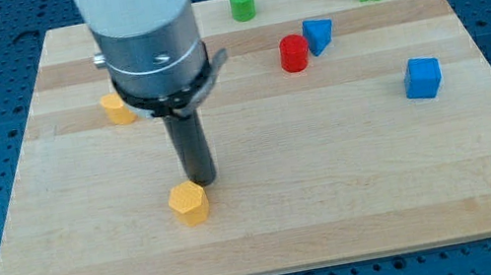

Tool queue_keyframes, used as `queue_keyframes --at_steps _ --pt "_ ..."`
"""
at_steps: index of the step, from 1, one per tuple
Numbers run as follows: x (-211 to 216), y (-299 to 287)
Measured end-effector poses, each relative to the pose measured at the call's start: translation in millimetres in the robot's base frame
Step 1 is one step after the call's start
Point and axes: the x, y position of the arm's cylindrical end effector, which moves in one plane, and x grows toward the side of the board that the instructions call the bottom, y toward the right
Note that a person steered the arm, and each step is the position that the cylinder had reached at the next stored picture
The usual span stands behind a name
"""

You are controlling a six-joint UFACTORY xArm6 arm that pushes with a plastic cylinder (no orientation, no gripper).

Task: Slid the yellow hexagon to the bottom right

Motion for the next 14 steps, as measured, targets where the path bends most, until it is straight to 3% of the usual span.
queue_keyframes --at_steps 2,7,9,11,14 --pt "34 -55" --pt "65 109" --pt "66 147" --pt "47 141" --pt "43 247"
